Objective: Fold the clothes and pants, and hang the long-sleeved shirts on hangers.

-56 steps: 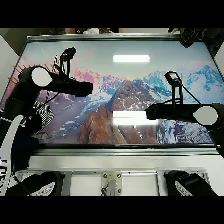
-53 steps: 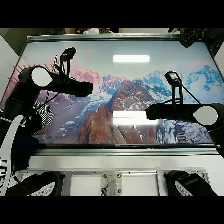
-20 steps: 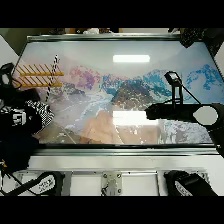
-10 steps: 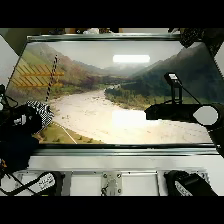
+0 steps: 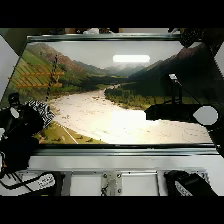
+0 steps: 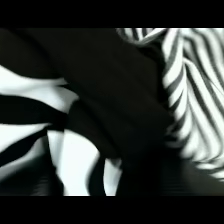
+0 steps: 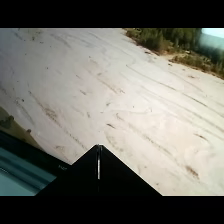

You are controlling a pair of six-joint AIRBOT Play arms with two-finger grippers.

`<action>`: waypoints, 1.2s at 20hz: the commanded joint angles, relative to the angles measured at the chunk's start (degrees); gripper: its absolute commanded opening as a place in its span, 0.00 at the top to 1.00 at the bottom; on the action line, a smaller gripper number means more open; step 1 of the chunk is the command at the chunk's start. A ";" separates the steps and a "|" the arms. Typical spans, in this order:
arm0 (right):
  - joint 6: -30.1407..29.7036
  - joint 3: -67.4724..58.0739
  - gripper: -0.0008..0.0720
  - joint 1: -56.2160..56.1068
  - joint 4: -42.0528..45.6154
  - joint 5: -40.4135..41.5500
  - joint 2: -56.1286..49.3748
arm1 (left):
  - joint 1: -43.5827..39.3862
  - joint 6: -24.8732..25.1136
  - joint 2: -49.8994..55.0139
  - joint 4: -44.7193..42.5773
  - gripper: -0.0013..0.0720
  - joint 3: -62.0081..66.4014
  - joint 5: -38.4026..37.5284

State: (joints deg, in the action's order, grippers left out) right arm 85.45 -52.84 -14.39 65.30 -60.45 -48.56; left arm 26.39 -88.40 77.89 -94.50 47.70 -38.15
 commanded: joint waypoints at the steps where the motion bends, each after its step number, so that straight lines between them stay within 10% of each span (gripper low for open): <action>1: 0.02 -0.07 0.97 0.00 -0.09 -0.02 -0.02 | -0.09 0.04 3.39 0.04 0.79 2.45 -6.01; 2: 0.02 -0.07 0.97 0.00 -0.09 -0.02 -0.02 | -0.04 0.07 3.69 0.02 0.96 4.44 -8.57; 17: 0.02 -0.35 0.97 0.02 -0.24 1.95 0.11 | -1.05 2.32 -36.20 14.14 0.96 38.77 -23.26; 24: 0.02 -13.03 0.97 2.78 4.44 7.96 0.13 | -27.04 2.80 -38.23 18.10 0.96 46.40 -23.15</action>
State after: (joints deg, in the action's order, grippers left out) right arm 85.45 -60.75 -13.23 67.02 -54.81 -48.45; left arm 10.48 -85.84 39.90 -78.13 91.55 -61.19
